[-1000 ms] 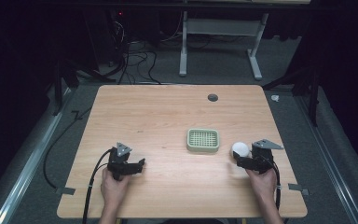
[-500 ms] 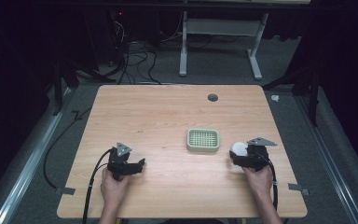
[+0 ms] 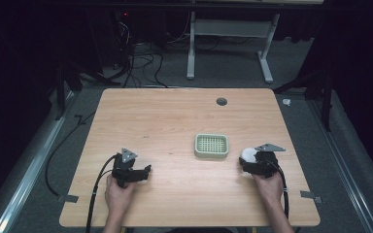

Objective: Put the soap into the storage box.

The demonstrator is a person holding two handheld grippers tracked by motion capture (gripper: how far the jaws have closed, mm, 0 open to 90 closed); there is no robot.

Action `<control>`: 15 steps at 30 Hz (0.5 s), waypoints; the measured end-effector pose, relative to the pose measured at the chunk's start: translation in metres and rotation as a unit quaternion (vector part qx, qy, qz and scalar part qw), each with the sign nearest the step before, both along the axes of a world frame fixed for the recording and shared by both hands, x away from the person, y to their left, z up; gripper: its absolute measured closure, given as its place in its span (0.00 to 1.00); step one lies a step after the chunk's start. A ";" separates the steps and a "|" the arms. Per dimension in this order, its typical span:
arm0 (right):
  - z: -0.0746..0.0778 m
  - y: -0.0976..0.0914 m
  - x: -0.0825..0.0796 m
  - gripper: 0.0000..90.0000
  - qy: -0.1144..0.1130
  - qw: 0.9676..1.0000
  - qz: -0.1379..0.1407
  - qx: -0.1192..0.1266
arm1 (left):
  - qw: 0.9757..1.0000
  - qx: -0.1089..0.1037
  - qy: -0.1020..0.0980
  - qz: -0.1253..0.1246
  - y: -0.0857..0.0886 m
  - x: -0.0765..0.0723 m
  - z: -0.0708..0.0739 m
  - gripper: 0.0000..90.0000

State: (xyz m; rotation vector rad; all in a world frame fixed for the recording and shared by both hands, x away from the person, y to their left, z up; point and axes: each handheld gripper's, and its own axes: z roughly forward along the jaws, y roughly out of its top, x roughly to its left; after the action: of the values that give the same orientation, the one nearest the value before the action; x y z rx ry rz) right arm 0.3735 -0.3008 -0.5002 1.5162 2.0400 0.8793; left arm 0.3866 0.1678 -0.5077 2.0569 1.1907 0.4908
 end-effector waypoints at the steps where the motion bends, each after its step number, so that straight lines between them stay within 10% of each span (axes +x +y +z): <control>1: 0.000 0.000 0.000 0.26 0.000 1.000 0.001 -0.001 | 1.000 0.000 0.000 0.000 0.000 0.000 0.000 0.19; 15: 0.003 0.000 0.003 0.27 0.011 1.000 0.009 0.000 | 1.000 0.000 0.000 0.000 0.000 0.000 0.000 0.19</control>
State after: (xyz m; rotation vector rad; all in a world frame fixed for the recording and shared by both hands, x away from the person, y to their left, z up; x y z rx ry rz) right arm 0.3761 -0.3013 -0.4973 1.5165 2.0712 0.8744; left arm 0.3866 0.1678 -0.5077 2.0565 1.1908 0.4897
